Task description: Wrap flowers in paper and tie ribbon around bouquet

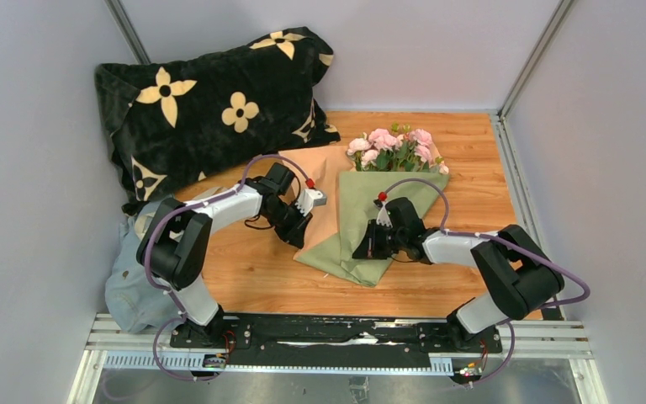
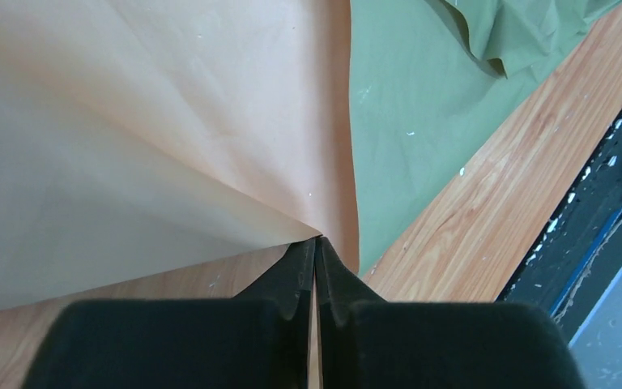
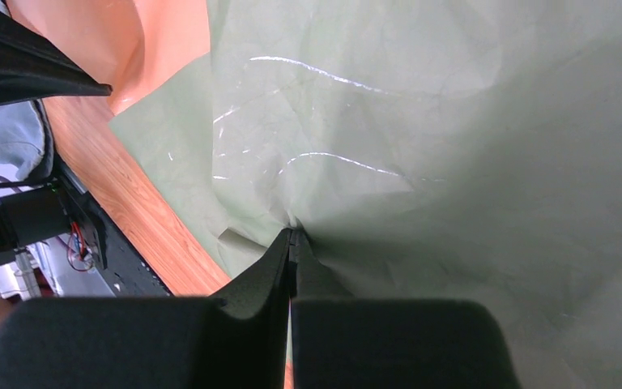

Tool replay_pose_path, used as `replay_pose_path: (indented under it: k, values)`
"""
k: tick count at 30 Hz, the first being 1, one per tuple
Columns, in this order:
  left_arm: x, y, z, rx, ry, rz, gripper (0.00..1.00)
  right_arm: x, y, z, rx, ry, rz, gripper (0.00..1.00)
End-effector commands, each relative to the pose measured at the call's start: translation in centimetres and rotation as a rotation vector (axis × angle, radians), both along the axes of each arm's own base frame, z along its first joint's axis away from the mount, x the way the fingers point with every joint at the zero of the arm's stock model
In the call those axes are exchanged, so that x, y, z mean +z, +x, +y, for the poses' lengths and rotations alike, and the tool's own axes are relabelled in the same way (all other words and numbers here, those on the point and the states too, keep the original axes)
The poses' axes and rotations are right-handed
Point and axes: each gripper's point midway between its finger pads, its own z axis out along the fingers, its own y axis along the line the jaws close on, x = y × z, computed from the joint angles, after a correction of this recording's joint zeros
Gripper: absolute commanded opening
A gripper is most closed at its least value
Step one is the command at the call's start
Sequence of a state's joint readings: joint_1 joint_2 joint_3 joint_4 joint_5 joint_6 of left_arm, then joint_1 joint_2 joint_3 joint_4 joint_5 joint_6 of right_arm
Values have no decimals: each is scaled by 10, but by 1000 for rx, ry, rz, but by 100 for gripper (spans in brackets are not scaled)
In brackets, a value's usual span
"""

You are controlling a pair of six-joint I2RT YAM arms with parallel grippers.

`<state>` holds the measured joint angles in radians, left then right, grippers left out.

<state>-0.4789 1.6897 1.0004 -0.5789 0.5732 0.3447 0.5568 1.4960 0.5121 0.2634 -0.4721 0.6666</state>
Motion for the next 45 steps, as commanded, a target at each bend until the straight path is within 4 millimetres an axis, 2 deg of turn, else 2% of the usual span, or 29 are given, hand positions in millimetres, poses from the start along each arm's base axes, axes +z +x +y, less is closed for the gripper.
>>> replay_pose_path:
  k: [1, 6, 13, 16, 21, 28, 30, 32, 33, 36, 37, 39, 42, 45]
  values:
    - [8, -1, -6, -16, -47, 10, 0, -19, -15, -12, 80, -109, -12, 0]
    - [17, -3, -8, -19, -64, 16, 0, 2, -16, 11, 183, -33, -87, 0]
    - [37, -5, -10, -25, -90, 1, 0, -4, -13, 23, 199, 4, -70, 0]
    - [52, -10, -13, -18, -122, 13, 0, -19, -12, 18, 164, -35, -17, 0]
    - [85, -22, -32, -47, -204, -7, 0, -41, -18, 11, 117, -74, 63, 0]
    - [100, -36, -64, -101, -259, 63, 0, -51, -20, -1, 39, -116, 108, 0]
    - [97, -30, -59, -84, -209, 42, 0, -52, -20, -3, 29, -126, 108, 0]
    - [96, -15, -41, -24, -124, -8, 0, -51, -19, -4, 22, -127, 105, 0]
    - [93, -5, -28, 32, -99, -19, 7, -51, -19, -4, 23, -125, 105, 0]
    - [90, 36, 19, 299, -62, -106, 60, -53, -20, -3, 32, -124, 110, 0]
    - [84, 44, 38, 389, -44, -118, 75, -53, -20, -2, 35, -123, 111, 0]
    - [61, 47, 58, 497, -31, -105, 97, -55, -21, -3, 35, -126, 116, 0]
    - [36, 31, 59, 531, -14, 16, 100, -56, -21, -2, 36, -126, 119, 0]
    - [23, 19, 54, 556, -41, 158, 100, -55, -21, -2, 36, -123, 121, 0]
